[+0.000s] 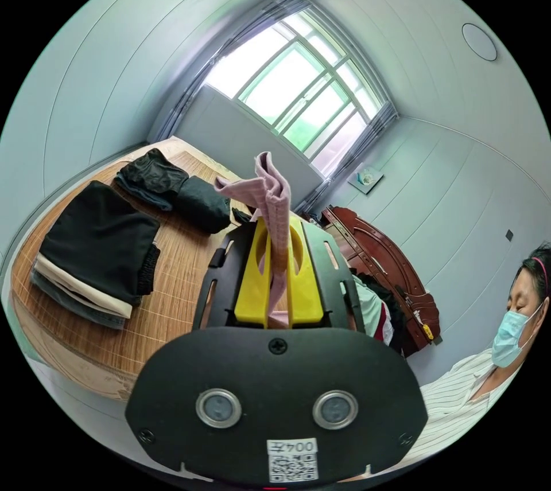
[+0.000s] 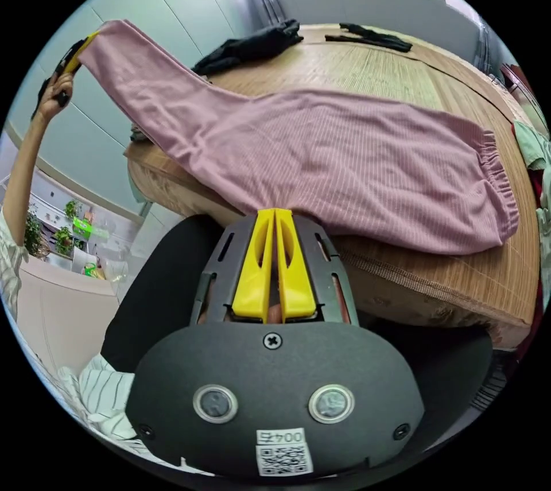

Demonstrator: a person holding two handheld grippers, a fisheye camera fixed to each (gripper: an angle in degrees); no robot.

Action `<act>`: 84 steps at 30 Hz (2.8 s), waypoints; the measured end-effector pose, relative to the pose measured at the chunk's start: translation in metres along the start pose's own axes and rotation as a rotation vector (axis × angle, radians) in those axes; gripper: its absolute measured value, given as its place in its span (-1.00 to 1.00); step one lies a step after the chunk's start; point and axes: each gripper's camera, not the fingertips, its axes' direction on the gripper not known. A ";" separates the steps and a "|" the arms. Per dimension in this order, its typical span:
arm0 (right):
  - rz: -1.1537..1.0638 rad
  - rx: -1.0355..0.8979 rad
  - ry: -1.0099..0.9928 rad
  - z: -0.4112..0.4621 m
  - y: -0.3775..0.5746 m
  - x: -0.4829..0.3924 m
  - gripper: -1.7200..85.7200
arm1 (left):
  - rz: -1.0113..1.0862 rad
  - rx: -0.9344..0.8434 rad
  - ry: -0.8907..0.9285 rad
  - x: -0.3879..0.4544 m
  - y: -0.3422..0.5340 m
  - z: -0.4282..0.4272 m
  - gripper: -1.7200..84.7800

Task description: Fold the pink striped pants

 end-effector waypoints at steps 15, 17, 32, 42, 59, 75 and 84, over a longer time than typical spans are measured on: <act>0.182 0.247 -0.212 -0.095 0.016 0.098 -0.88 | 0.283 -0.128 -0.089 0.310 -0.015 0.098 -0.87; 0.220 0.262 -0.222 -0.098 0.021 0.118 -0.88 | 0.310 -0.138 -0.094 0.350 -0.008 0.121 -0.87; 0.481 0.348 -0.288 -0.096 0.086 0.270 -0.85 | 0.586 -0.425 -0.297 0.606 0.150 0.391 -0.87; 0.690 0.360 -0.763 -0.048 0.065 0.390 -0.65 | 0.733 -0.576 -0.334 0.701 0.235 0.466 -0.87; 0.544 -0.272 -0.488 0.024 -0.132 0.384 -0.67 | 1.350 -0.536 -0.657 0.854 0.315 0.466 -0.87; 0.203 -0.039 -0.516 -0.068 -0.260 0.226 -0.86 | 0.613 -0.352 -0.459 0.755 0.246 0.216 -0.89; 0.134 0.066 -0.603 -0.109 -0.303 0.143 -0.86 | 0.365 -0.444 -0.624 0.647 0.256 0.197 -0.95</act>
